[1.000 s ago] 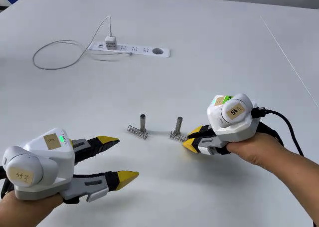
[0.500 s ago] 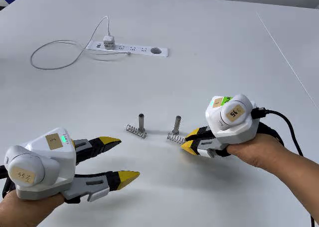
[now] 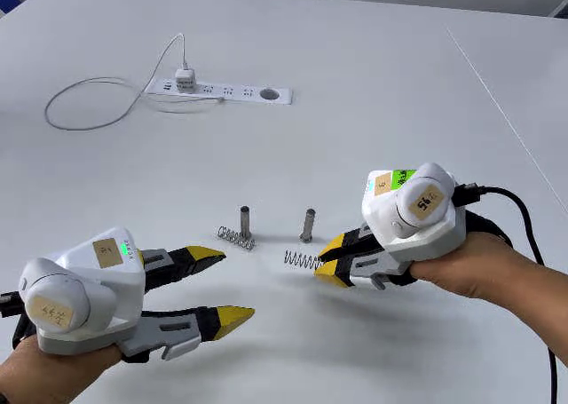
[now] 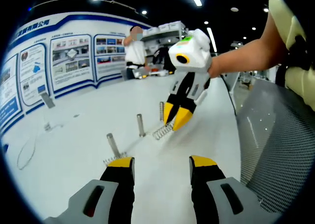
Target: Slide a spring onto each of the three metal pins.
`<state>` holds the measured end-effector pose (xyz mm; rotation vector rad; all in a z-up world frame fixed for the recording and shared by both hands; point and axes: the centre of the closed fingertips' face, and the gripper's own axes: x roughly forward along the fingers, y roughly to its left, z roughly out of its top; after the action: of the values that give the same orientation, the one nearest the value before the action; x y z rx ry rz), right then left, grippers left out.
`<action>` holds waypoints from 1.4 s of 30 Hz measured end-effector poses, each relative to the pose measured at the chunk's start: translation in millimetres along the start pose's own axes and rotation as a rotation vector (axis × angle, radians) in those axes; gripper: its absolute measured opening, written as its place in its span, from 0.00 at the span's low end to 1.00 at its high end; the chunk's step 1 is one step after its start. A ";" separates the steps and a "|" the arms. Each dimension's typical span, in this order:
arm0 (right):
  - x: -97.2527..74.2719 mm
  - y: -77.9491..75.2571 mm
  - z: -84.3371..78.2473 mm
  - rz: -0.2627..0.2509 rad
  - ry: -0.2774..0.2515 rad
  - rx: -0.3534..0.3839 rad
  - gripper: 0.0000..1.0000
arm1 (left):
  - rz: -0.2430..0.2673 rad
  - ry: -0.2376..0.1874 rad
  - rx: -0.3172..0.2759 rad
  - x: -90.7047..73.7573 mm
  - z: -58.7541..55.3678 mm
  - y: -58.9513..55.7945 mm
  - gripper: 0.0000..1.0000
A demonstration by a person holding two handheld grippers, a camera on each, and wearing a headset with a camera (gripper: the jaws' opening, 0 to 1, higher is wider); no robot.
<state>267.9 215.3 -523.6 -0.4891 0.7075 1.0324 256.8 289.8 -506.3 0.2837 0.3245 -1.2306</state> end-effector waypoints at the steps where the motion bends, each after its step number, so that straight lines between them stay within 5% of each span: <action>1: -0.2 2.7 1.9 0.009 0.000 -0.008 0.11 | -0.005 0.000 0.004 0.6 0.5 -0.9 0.45; 22: -1.5 49.7 27.1 0.177 0.032 -0.154 0.11 | -0.093 0.001 0.081 8.5 6.4 -24.1 0.28; 32: -1.5 57.7 27.9 0.208 0.057 -0.180 0.11 | -0.127 -0.001 0.119 11.8 8.9 -33.7 0.14; 42: -10.8 60.9 42.1 0.214 0.044 -0.184 0.11 | -0.132 0.013 0.130 13.2 5.4 -34.1 0.12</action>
<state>222.2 263.8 -489.5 -0.6059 0.7181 1.2981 228.8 265.7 -507.8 0.3873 0.2784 -1.3828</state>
